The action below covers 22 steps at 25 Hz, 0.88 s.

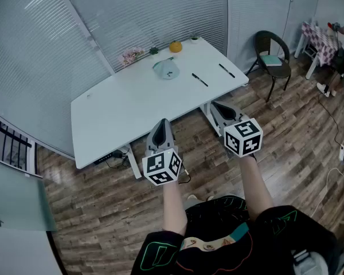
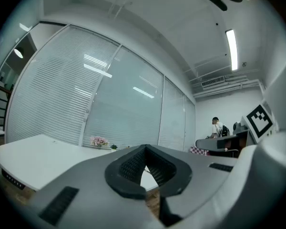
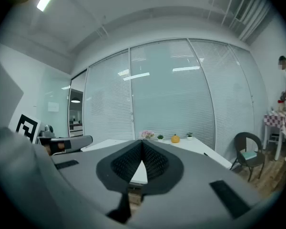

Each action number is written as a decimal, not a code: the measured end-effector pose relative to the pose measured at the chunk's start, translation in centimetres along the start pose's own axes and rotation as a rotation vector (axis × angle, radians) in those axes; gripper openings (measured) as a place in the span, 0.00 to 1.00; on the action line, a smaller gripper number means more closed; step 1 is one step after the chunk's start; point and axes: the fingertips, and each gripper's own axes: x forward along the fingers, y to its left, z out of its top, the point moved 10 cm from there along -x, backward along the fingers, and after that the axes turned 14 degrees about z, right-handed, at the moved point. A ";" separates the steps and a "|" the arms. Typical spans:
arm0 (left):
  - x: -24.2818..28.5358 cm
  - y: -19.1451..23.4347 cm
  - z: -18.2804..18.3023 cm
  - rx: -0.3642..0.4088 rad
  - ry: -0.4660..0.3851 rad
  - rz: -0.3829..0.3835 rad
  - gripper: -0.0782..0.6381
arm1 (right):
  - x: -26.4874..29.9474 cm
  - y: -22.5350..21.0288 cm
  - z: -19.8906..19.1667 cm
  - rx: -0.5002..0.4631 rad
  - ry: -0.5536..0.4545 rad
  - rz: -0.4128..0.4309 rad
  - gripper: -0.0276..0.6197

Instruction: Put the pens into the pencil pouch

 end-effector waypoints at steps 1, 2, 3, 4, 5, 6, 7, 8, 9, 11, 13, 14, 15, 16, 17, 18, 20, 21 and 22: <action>-0.1 -0.1 0.0 -0.001 0.001 -0.001 0.10 | -0.2 0.2 0.1 -0.008 -0.003 0.009 0.05; -0.3 -0.2 0.0 -0.002 0.002 -0.001 0.10 | -0.3 0.3 0.2 -0.018 -0.004 0.018 0.05; -0.4 -0.3 0.0 -0.003 0.002 -0.001 0.10 | -0.4 0.5 0.2 -0.028 -0.003 0.025 0.05; -0.5 -0.4 0.0 -0.005 0.002 0.000 0.10 | -0.4 0.6 0.2 -0.038 0.001 0.030 0.05; -0.5 -0.4 -0.1 -0.008 0.002 0.002 0.10 | -0.4 0.7 0.2 -0.047 0.006 0.031 0.05; -0.5 -0.4 -0.1 -0.010 0.003 0.004 0.10 | -0.4 0.7 0.2 -0.053 0.009 0.027 0.05; -0.5 -0.3 -0.2 -0.012 0.004 0.006 0.10 | -0.3 0.6 0.2 -0.055 0.010 0.017 0.05; -0.4 -0.3 -0.3 -0.014 0.005 0.008 0.10 | -0.2 0.5 0.1 -0.054 0.012 0.005 0.05; -0.4 -0.3 -0.4 -0.016 0.007 0.011 0.10 | -0.2 0.4 0.1 -0.053 0.014 -0.003 0.05; -0.5 -0.2 -0.5 -0.014 0.014 0.020 0.10 | -0.2 0.3 0.0 -0.051 0.018 -0.005 0.05; -0.4 -0.1 -0.5 -0.005 0.030 0.045 0.10 | -0.2 0.1 0.0 -0.047 0.017 0.000 0.05; -0.3 0.0 -0.5 -0.002 0.038 0.057 0.10 | -0.1 -0.1 0.0 -0.044 0.016 0.001 0.05; -0.1 0.1 -0.5 -0.003 0.042 0.065 0.10 | 0.0 -0.3 0.1 -0.039 0.016 -0.001 0.05; 0.0 0.2 -0.5 -0.005 0.043 0.068 0.10 | 0.0 -0.6 0.1 -0.033 0.015 -0.005 0.05; 0.1 0.2 -0.5 -0.006 0.041 0.069 0.10 | -0.1 -0.8 0.1 -0.025 0.015 -0.012 0.05; 0.2 0.2 -0.4 -0.003 0.039 0.070 0.10 | -0.1 -1.1 0.2 -0.019 0.015 -0.020 0.05; 0.6 0.0 -0.3 0.004 0.036 0.067 0.10 | -0.1 -1.7 0.3 -0.009 0.017 -0.032 0.05; 0.8 0.0 -0.3 0.005 0.036 0.062 0.10 | 0.0 -2.0 0.3 -0.004 0.021 -0.037 0.05; 0.9 0.0 -0.3 0.004 0.036 0.057 0.10 | 0.1 -2.2 0.2 0.001 0.027 -0.040 0.05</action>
